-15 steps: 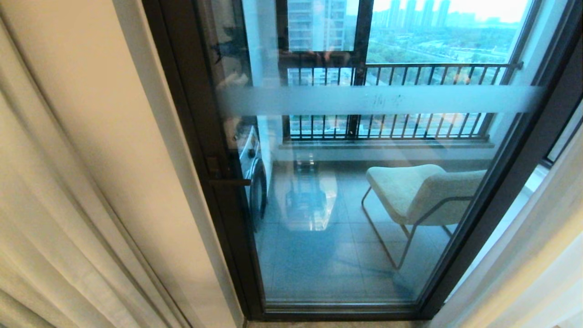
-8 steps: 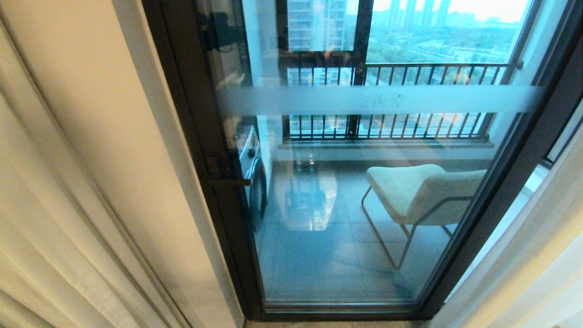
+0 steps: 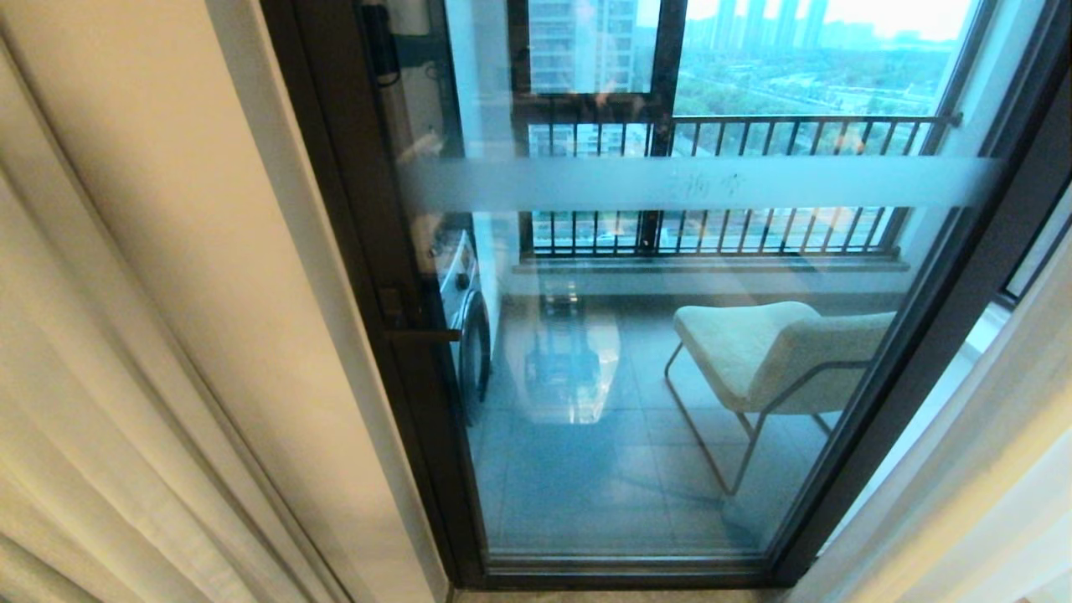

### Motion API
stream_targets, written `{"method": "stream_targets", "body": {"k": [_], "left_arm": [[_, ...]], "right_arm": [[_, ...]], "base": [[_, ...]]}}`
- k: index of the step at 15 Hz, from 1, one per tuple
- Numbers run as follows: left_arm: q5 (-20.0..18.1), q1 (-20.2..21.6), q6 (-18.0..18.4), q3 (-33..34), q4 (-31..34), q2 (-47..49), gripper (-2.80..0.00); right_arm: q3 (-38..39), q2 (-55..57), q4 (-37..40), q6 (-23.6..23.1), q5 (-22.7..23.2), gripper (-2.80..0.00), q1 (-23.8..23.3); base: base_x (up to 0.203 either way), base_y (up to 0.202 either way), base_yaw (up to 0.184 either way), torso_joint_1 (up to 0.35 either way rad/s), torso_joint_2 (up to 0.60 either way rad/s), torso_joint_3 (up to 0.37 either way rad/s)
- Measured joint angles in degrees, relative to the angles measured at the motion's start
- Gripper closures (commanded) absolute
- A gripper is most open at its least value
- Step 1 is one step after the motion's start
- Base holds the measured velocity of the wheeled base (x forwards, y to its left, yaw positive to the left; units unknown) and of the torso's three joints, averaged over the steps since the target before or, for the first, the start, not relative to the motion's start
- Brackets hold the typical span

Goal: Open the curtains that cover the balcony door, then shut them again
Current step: Close the inner curtains on both sides

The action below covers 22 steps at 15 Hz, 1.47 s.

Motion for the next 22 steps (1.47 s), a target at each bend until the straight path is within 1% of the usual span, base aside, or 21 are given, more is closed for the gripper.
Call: {"method": "stream_targets", "body": {"k": [2, 8, 13, 18, 22], "left_arm": [[0.04, 0.11, -0.61, -2.15, 0.06, 2.15, -2.8], [-0.22, 0.94, -0.82, -9.91, 0.48, 9.61, -2.8], [-0.33, 1.1, -2.9, -20.33, 5.1, 17.8, -2.8], [-0.63, 2.1, -3.02, -29.87, 6.14, 26.35, -2.8], [-0.68, 2.18, -3.11, -36.08, 10.01, 31.1, -2.8]], "right_arm": [[0.0, 0.0, 0.0, 0.04, 0.01, 0.0, 0.0], [0.0, 0.0, 0.02, 0.04, 0.01, 0.0, 0.0], [0.0, 0.0, -0.01, 0.06, 0.01, 0.0, 0.0], [0.0, 0.0, 0.0, 0.04, 0.01, 0.0, 0.0], [0.0, 0.0, 0.0, 0.03, 0.04, 0.0, 0.0]], "base": [[0.0, 0.0, 0.0, 0.0, 0.0, 0.0], [0.0, 0.0, 0.0, 0.0, 0.0, 0.0], [0.0, 0.0, 0.0, 0.0, 0.0, 0.0], [0.0, 0.0, 0.0, 0.0, 0.0, 0.0], [0.0, 0.0, 0.0, 0.0, 0.0, 0.0]]}}
